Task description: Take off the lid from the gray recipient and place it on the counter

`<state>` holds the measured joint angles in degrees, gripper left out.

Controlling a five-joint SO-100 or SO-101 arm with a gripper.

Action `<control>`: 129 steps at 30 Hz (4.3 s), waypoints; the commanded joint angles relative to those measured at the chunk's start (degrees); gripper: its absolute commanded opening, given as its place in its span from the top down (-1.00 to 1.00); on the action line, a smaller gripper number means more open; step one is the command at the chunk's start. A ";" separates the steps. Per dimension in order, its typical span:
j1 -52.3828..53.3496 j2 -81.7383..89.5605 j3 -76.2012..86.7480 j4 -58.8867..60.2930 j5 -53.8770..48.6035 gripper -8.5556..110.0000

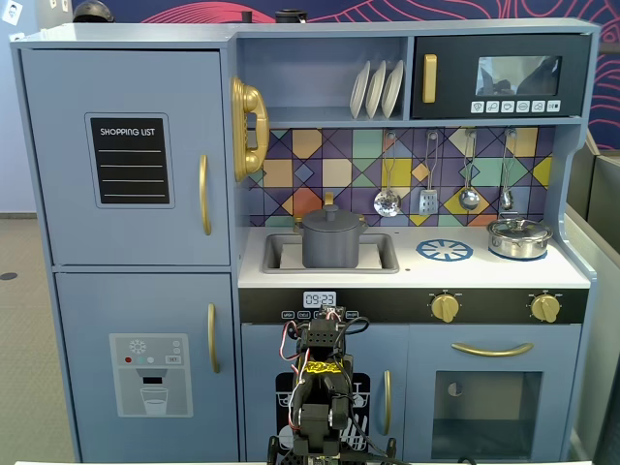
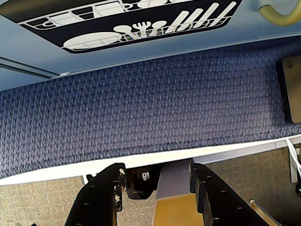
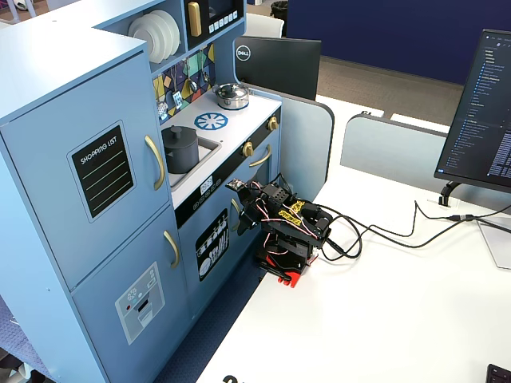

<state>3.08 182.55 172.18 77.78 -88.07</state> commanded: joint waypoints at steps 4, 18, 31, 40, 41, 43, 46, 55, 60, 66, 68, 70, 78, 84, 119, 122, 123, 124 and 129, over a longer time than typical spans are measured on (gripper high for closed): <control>-0.70 -0.44 -0.18 9.84 1.76 0.86; -1.93 -2.99 -11.51 -2.99 7.91 0.86; -1.85 -17.14 -46.14 -33.49 0.44 0.81; 0.35 -23.82 -50.01 -48.52 -1.76 0.60; 0.35 -24.96 -50.10 -50.45 -1.76 0.59; 0.44 -27.16 -50.36 -53.61 -1.85 0.59; 0.09 -30.67 -50.54 -58.01 -2.11 0.60; -0.70 -41.48 -54.05 -65.74 -3.87 0.62; -0.70 -46.49 -56.51 -68.47 -3.87 0.63; -0.62 -51.59 -59.50 -69.96 -3.52 0.63; -0.53 -53.00 -60.21 -70.66 -3.43 0.64; -0.35 -54.40 -60.91 -71.10 -3.34 0.64; -0.70 -58.89 -63.54 -72.42 -3.08 0.65; -0.79 -61.35 -64.69 -74.09 -3.34 0.67; 13.18 -61.26 -70.93 -83.23 -5.63 0.86; 17.84 -61.26 -70.40 -83.32 -5.10 0.86; 19.25 -61.26 -70.05 -83.32 -4.92 0.86; 20.48 -61.17 -69.61 -83.41 -4.83 0.86; 24.52 -60.21 -65.92 -83.76 -4.39 0.86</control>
<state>24.96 118.39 106.88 -3.87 -93.34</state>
